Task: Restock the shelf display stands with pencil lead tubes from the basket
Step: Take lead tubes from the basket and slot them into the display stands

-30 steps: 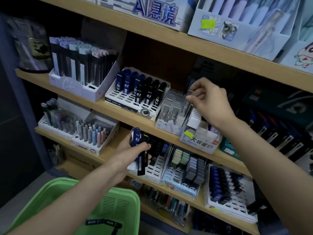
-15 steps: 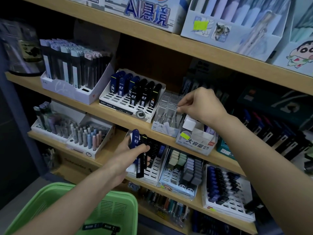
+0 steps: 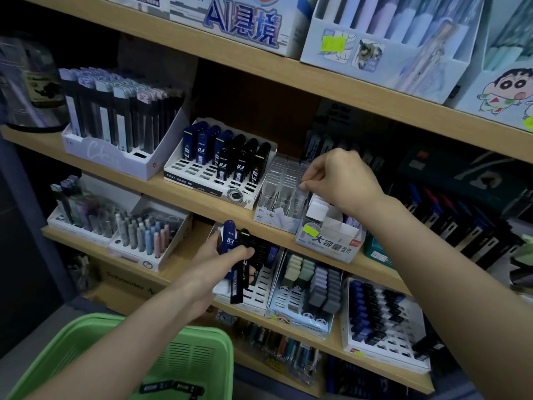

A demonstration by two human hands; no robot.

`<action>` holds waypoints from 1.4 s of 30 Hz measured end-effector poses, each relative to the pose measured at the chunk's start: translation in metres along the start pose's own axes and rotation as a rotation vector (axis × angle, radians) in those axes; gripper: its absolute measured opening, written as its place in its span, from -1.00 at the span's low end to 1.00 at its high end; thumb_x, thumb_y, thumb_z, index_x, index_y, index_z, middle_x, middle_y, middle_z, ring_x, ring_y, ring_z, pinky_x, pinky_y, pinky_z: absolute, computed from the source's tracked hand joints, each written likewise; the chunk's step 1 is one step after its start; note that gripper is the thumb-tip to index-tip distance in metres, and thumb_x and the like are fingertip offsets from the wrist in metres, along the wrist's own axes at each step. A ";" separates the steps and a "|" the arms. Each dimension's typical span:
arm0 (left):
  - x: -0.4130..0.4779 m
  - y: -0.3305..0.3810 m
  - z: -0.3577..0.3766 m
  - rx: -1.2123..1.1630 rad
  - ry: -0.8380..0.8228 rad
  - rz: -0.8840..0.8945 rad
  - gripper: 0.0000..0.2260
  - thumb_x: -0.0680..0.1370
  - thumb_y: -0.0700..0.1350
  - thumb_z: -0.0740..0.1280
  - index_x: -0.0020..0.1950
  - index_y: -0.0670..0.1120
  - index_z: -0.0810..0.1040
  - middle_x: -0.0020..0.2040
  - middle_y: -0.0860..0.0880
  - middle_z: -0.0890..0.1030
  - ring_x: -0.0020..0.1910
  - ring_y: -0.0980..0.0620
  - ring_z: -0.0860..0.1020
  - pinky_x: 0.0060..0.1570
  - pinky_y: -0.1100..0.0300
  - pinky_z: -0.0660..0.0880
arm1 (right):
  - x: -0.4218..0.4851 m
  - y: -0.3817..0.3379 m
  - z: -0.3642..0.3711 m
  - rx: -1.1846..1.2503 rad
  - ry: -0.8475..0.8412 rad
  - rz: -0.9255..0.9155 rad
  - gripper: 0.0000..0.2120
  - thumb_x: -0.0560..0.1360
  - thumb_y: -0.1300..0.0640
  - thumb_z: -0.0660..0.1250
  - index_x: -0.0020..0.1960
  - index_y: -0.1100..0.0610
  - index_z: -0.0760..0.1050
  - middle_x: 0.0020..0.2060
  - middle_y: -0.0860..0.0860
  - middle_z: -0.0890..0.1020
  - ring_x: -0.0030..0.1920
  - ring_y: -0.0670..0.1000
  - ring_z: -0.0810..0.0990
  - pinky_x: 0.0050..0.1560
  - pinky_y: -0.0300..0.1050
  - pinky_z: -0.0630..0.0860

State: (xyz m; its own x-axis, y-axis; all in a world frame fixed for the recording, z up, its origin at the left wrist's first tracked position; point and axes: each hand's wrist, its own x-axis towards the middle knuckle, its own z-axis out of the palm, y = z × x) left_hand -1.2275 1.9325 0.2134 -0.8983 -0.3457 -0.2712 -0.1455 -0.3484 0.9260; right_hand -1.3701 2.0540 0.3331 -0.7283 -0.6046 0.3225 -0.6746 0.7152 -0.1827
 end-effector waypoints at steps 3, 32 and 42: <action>-0.003 0.000 -0.003 -0.013 -0.004 0.022 -0.73 0.46 -0.16 0.43 0.14 -0.05 0.52 -0.13 -0.01 0.70 -0.13 0.04 0.66 0.29 -0.06 0.33 | -0.006 -0.005 0.003 -0.025 0.112 -0.017 -0.93 0.53 0.11 0.34 -0.04 0.07 0.60 -0.20 -0.07 0.58 -0.15 -0.07 0.55 -0.13 -0.12 0.51; -0.027 0.007 -0.057 -0.188 0.091 -0.026 -0.89 0.47 -0.23 0.37 -0.02 -0.14 0.55 -0.04 -0.16 0.62 -0.16 -0.08 0.54 0.04 -0.02 0.49 | -0.022 -0.076 0.023 0.755 0.079 0.082 -0.91 0.52 0.19 0.35 -0.03 0.11 0.45 -0.21 0.07 0.60 -0.21 0.01 0.65 -0.13 -0.18 0.62; -0.023 0.020 -0.084 -0.161 0.097 0.038 -0.58 0.23 -0.08 0.49 0.06 -0.07 0.56 0.13 -0.17 0.59 0.12 -0.16 0.50 0.33 -0.17 0.32 | 0.045 -0.066 0.031 0.048 0.088 -0.111 -0.75 0.54 0.15 0.34 0.18 0.20 0.54 -0.08 0.14 0.62 -0.10 0.09 0.60 -0.04 -0.02 0.57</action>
State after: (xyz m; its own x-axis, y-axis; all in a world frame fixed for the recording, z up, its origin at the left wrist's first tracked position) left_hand -1.1748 1.8606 0.2158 -0.8568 -0.4407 -0.2677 -0.0366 -0.4659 0.8841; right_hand -1.3614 1.9687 0.3309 -0.6369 -0.6444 0.4232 -0.7570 0.6267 -0.1850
